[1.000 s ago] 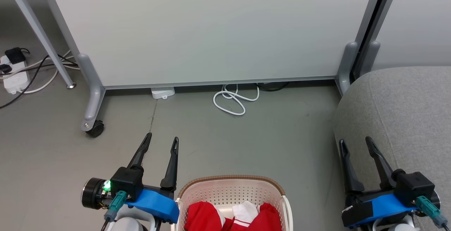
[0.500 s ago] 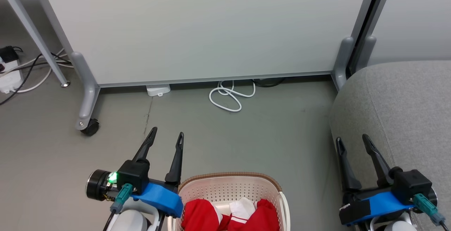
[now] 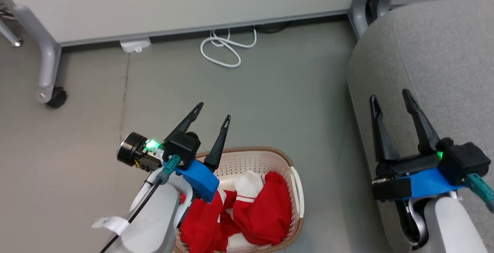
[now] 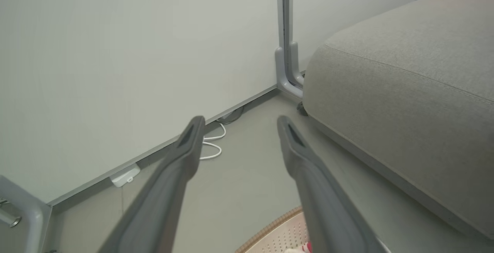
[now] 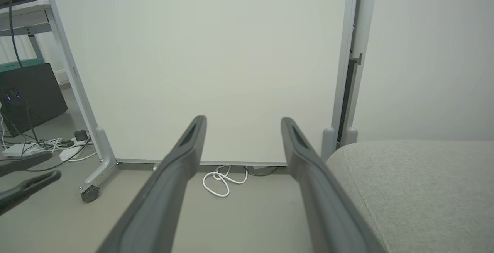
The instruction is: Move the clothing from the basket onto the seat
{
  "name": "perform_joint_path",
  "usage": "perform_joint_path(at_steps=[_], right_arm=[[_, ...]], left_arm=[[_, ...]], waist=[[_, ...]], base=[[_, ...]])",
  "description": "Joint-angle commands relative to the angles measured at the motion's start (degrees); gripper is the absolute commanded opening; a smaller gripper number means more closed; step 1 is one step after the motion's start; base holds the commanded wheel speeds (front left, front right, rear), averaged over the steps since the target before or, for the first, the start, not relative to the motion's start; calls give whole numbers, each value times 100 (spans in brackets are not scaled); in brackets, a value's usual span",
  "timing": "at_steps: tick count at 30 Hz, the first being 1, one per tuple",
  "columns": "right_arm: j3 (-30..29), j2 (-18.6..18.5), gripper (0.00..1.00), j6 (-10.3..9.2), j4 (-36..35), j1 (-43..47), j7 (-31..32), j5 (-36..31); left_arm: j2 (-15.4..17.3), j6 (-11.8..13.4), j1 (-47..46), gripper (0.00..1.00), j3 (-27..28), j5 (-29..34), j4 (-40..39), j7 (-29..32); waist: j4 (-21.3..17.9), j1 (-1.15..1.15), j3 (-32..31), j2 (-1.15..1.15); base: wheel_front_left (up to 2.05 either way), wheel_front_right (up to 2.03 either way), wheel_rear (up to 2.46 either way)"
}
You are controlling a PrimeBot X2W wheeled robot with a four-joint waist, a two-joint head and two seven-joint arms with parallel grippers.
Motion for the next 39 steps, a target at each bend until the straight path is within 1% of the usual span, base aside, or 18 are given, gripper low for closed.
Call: perform_joint_path(at_steps=[1,5,6,14,19,22,25,28,30,32,39], right_arm=[[1,-70,100,3,-97,-266,-22,47],[42,-133,100,3,-230,-646,-22,92],[42,-133,100,3,-230,-646,-22,92],[242,-198,100,3,-412,-1283,-22,113],[318,-238,100,3,-554,-1577,-23,111],[368,-247,100,3,-632,-1706,-22,106],[390,-263,100,3,-707,-1805,-22,97],[397,-277,100,3,-768,-1848,-22,95],[375,-286,100,3,-808,-1877,-22,94],[343,-286,100,3,-844,-1885,-22,83],[315,-297,100,3,-988,-1899,-22,67]], left_arm=[[11,-19,-325,100,-217,-17,211,-15],[60,-19,-883,100,-739,-89,693,-17],[60,-19,-883,100,-739,-89,693,-17],[114,-20,-1716,100,-1744,-328,1780,-16],[72,-20,-2120,100,-2281,-557,2531,-6],[28,-20,-2329,100,-2617,-773,2965,117],[-7,-21,-2452,100,-2983,-998,3306,390],[-6,-21,-2596,100,-3295,-1288,3446,572],[24,-21,-2639,100,-3478,-1496,3562,866],[35,-21,-2702,100,-3653,-1707,3569,1103],[234,-21,-2941,100,-4083,-2357,3540,1613]], waist=[[-298,0,786,0],[-433,0,1412,0],[-433,0,1412,0],[-619,0,2356,0],[-714,0,2851,0],[-783,0,3104,0],[-824,0,3318,0],[-865,0,3502,0],[-878,0,3615,0],[-880,0,3699,0],[-890,0,4016,0]], base=[[0,0,0],[0,0,0],[0,0,0],[0,0,0],[0,0,0],[0,0,0],[0,0,0],[0,0,0],[0,0,0],[0,0,0],[0,0,0]])
